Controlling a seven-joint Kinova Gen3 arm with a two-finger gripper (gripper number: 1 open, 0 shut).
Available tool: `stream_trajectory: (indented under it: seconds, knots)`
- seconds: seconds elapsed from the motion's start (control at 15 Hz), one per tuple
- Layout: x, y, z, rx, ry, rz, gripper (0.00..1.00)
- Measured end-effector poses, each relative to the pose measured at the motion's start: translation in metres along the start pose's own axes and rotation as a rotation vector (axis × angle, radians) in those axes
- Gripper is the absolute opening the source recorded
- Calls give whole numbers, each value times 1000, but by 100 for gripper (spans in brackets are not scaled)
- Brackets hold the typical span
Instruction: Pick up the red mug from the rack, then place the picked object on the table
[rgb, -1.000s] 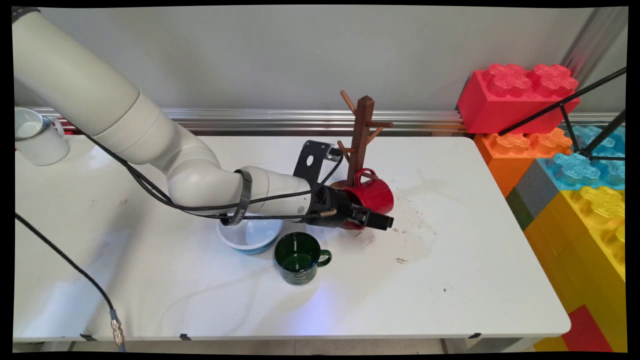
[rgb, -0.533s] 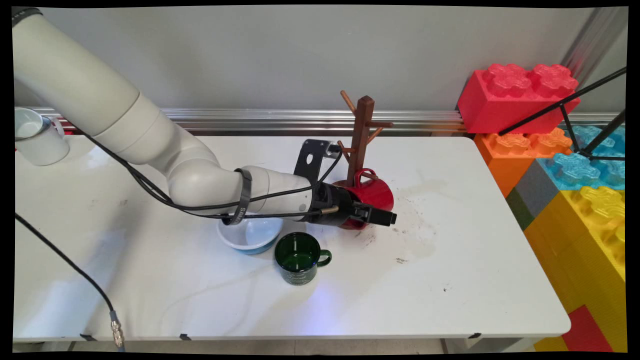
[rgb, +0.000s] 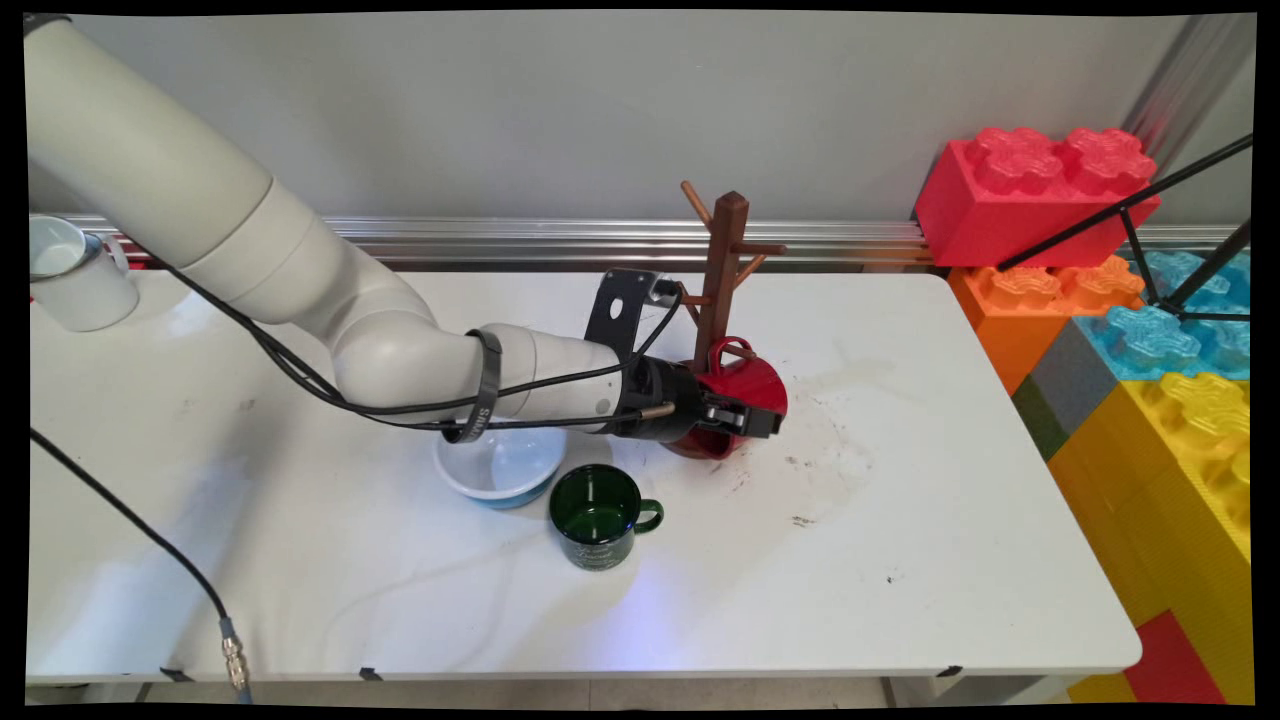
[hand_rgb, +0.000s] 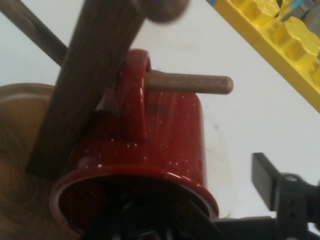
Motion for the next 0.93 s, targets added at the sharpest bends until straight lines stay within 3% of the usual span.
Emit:
stream_trajectory:
  seconds: [0.47,0.93]
  knots:
    - [-1,-5,-7,33,-13,13,0]
    - [-5,-5,-19,26,-20,12,0]
